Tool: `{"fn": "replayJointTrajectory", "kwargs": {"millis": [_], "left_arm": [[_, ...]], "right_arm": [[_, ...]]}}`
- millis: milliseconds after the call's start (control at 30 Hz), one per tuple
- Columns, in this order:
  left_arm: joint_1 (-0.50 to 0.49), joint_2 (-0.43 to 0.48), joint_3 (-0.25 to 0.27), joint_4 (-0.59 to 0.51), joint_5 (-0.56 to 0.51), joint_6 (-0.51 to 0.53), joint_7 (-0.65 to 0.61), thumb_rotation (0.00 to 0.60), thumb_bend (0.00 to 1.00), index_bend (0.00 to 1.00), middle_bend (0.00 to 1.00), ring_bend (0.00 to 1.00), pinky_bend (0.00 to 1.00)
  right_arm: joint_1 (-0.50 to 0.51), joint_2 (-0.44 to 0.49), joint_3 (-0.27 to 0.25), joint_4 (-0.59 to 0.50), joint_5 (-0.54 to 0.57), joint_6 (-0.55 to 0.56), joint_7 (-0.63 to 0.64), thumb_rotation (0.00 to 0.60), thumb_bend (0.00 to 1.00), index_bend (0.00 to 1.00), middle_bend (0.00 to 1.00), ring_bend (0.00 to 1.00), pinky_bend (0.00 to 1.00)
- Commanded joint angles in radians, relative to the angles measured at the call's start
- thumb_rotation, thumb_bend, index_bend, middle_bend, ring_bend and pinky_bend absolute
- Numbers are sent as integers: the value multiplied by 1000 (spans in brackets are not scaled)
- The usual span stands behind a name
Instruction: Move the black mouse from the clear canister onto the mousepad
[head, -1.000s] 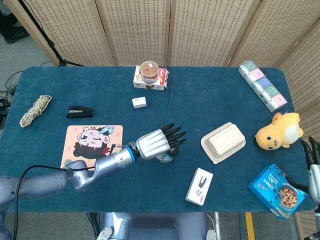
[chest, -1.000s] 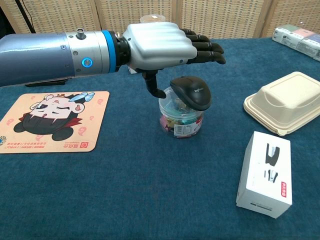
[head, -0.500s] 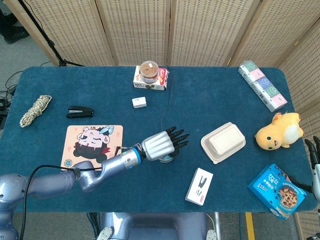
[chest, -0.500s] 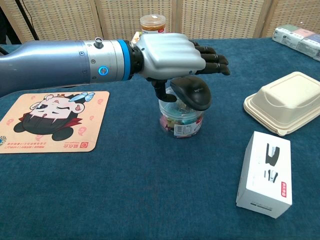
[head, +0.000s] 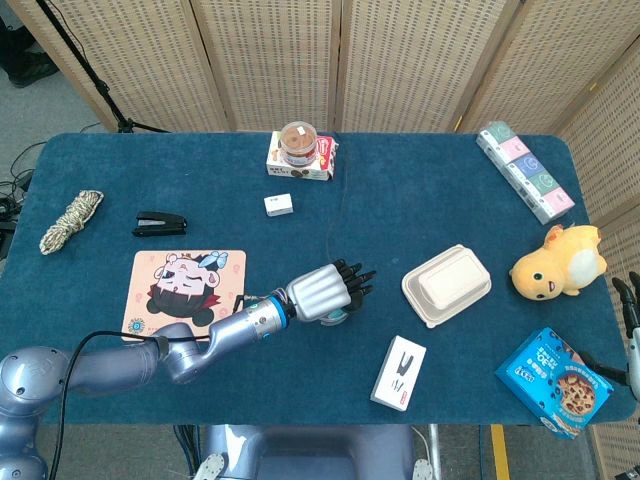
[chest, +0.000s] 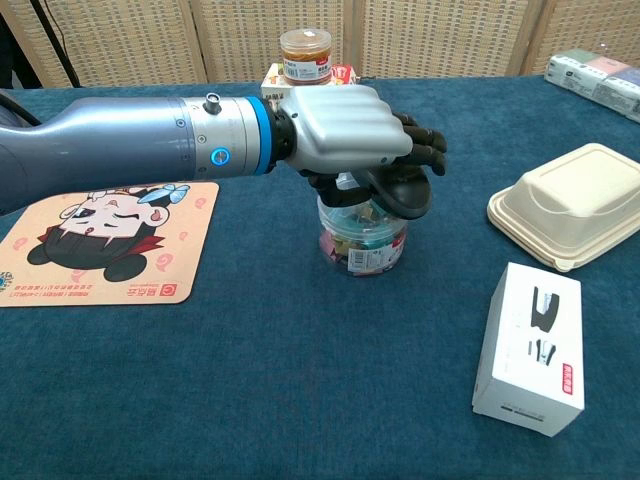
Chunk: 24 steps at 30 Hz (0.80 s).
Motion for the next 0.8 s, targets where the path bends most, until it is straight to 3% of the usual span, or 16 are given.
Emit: {"fn": "replayJointTrajectory", "kwargs": {"millis": [33, 233, 433, 633, 800], "left_arm": [[-2, -5, 6, 6, -4, 3, -1, 600, 503, 202, 170, 224, 356], [-1, -15, 18, 20, 8, 44, -11, 600, 503, 279, 277, 317, 372], [0, -5, 26, 19, 38, 97, -25, 600, 503, 306, 303, 339, 372], [21, 73, 55, -46, 105, 185, -72, 600, 503, 307, 304, 341, 372], [85, 189, 134, -86, 198, 308, -136, 600, 503, 307, 304, 341, 372]], "right_arm": [[0, 1, -1, -1, 0, -2, 5, 600, 0, 0, 0, 0, 0], [0, 2, -2, 0, -4, 1, 7, 600, 0, 0, 0, 0, 0], [-1, 3, -3, 0, -5, 1, 11, 600, 0, 0, 0, 0, 0], [0, 4, -6, -1, -6, -2, 12, 600, 0, 0, 0, 0, 0], [0, 3, -11, -5, -12, -5, 6, 600, 0, 0, 0, 0, 0]]}}
